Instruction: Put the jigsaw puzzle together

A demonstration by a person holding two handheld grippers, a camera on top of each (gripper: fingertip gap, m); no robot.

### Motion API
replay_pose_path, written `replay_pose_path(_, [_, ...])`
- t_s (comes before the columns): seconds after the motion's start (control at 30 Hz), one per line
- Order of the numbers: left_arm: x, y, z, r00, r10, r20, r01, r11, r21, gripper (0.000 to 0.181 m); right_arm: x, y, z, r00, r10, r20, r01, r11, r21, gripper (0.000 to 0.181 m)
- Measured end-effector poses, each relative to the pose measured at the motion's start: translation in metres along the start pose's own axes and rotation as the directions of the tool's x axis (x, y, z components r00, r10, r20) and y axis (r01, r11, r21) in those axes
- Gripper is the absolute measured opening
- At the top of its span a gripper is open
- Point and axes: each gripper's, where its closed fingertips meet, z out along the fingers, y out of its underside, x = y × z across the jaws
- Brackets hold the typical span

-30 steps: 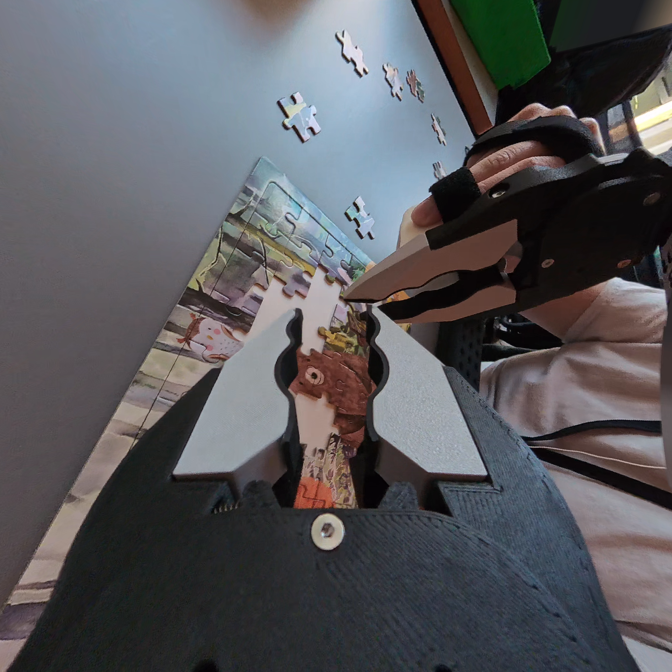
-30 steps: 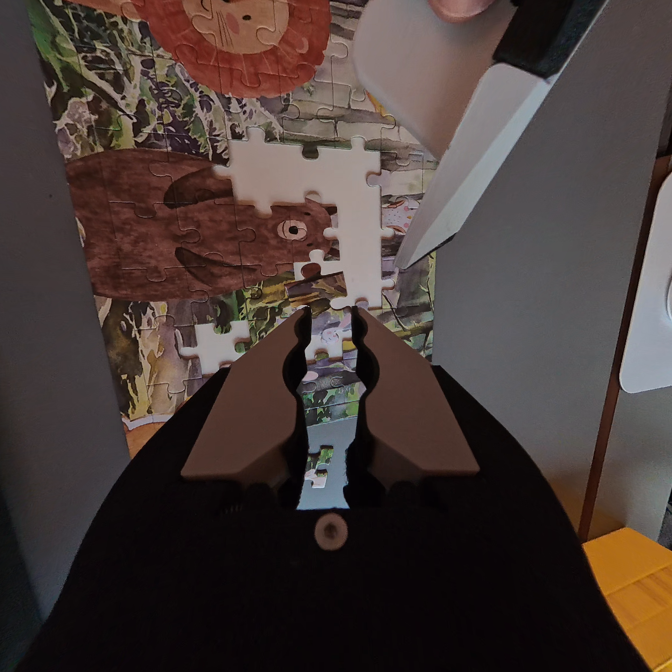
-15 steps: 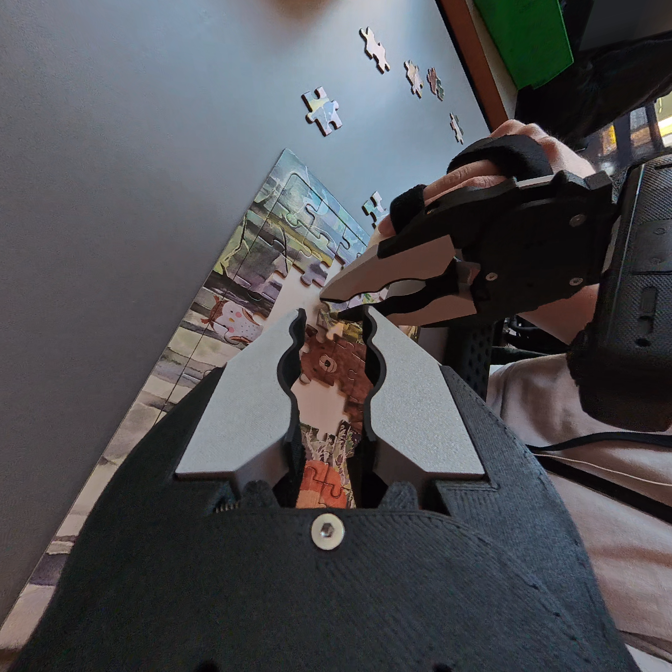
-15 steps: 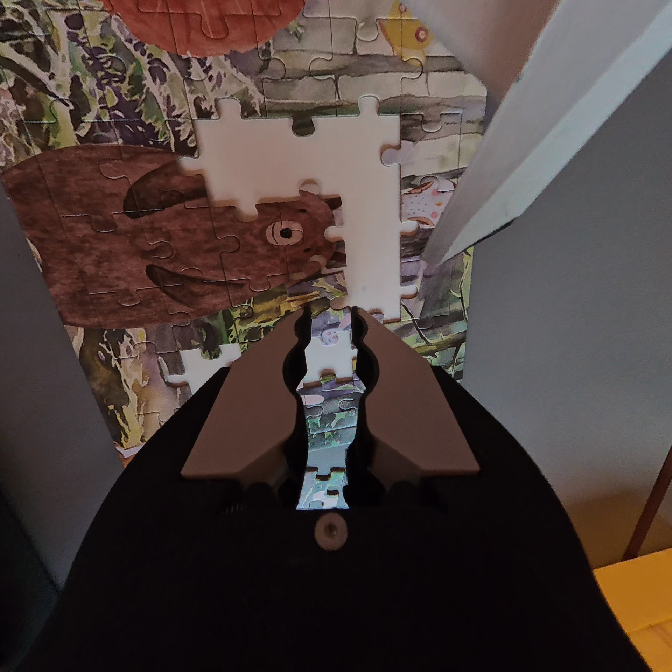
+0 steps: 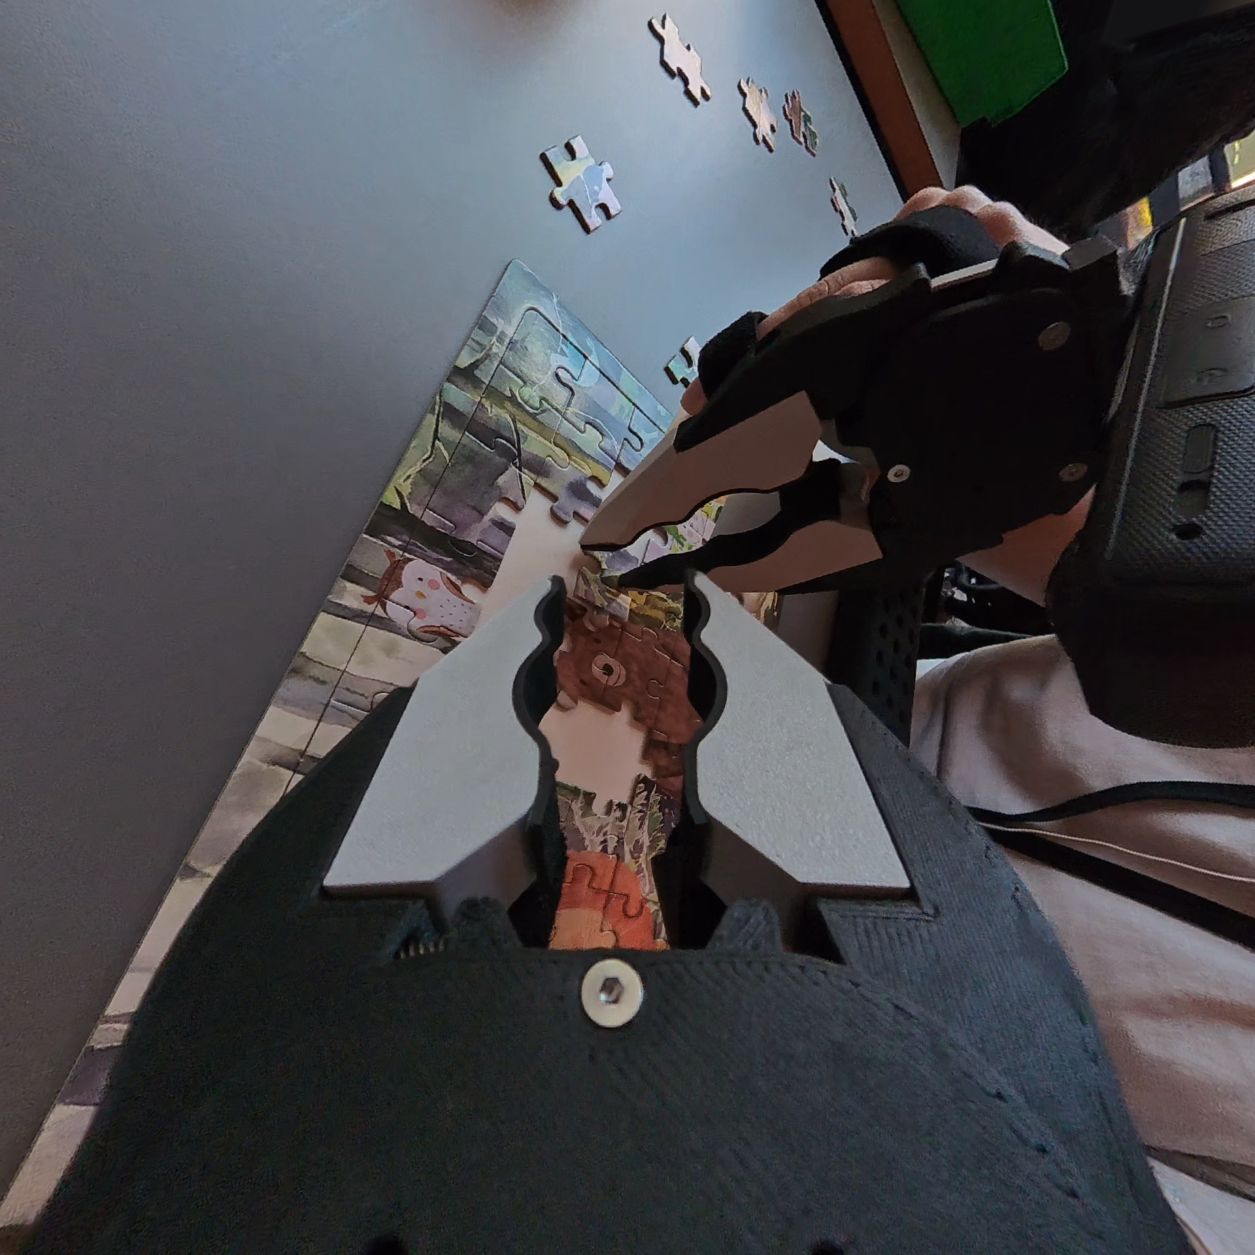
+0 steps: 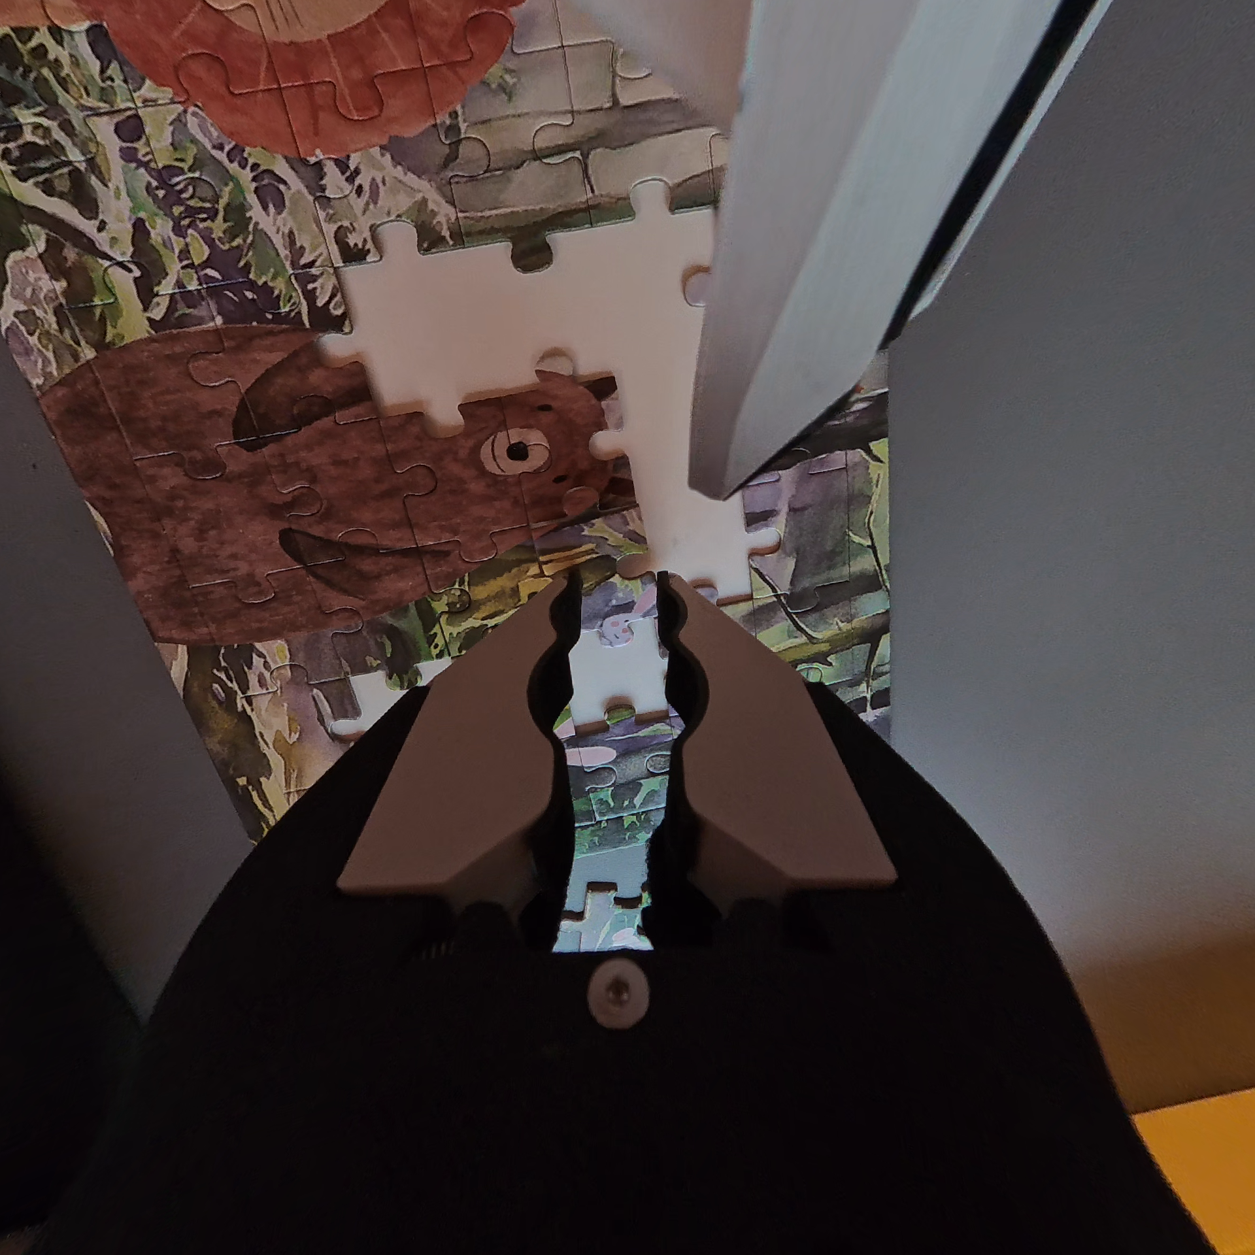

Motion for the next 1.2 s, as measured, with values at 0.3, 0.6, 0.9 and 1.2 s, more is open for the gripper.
replay_pose_path(0.3, [-0.014,0.015,0.009,0.984,0.128,0.126,-0.112,0.986,-0.125,0.007,-0.003,-0.003,-0.004,0.999,0.005,0.036,-0.008,0.997,0.076,0.027])
replay_pose_path(0.6, [0.003,0.029,0.036,0.961,0.271,0.057,-0.249,0.937,-0.246,0.0,0.014,0.0,-0.027,0.989,0.096,0.11,-0.13,0.922,0.366,0.011])
replay_pose_path(0.9, [-0.002,0.039,0.049,0.954,0.287,0.082,-0.246,0.911,-0.33,0.0,0.017,0.002,-0.01,0.988,0.085,0.127,-0.128,0.917,0.377,0.008])
replay_pose_path(1.2, [-0.007,0.044,0.052,0.954,0.285,0.091,-0.235,0.902,-0.362,0.0,0.014,0.001,0.0,0.99,0.054,0.132,-0.099,0.926,0.365,0.002])
